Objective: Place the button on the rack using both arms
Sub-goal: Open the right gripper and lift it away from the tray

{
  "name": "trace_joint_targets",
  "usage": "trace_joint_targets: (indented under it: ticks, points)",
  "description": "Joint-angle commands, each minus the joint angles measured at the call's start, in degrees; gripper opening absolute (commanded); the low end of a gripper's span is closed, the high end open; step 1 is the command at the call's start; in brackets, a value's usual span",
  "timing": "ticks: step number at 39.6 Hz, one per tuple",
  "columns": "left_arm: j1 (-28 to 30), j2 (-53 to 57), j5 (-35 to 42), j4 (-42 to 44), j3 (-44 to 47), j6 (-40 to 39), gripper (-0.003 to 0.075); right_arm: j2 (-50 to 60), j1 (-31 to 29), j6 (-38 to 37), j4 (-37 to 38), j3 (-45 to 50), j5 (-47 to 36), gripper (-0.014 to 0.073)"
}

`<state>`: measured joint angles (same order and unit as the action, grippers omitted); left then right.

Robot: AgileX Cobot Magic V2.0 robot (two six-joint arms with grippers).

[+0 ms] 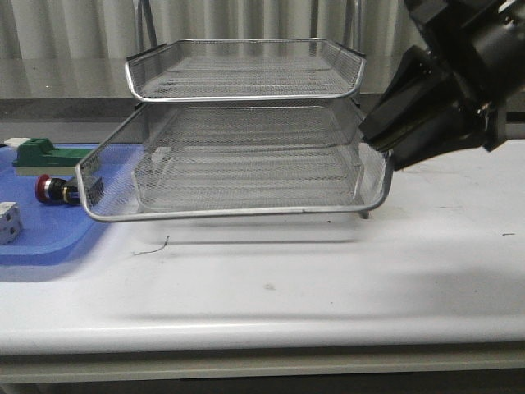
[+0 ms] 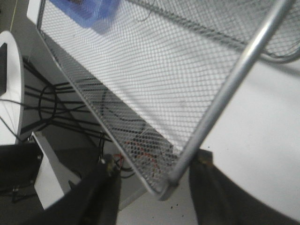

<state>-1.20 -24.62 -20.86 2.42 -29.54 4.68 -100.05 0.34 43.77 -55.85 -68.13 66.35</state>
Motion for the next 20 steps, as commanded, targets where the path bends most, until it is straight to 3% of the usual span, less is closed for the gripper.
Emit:
trace_joint_targets:
  ticks: [1,6,15,20]
  points:
    - [0.18,-0.53,4.2,-0.43,-1.91,-0.1,0.0554,5.4,-1.02,-4.85,0.0,-3.03,-0.93,0.0196]
    - [0.18,-0.53,4.2,-0.43,-1.91,-0.1,0.0554,10.12,-1.09,-11.23,9.13,-4.2,-6.43,0.0066]
    - [0.18,-0.53,4.2,-0.43,-1.91,-0.1,0.0554,17.91,-1.09,-16.5,19.39,-4.09,-8.81,0.0052]
    - [0.18,-0.53,4.2,-0.43,-1.91,-0.1,0.0554,22.3,-1.09,-17.23,22.0,-3.87,-9.06,-0.0072]
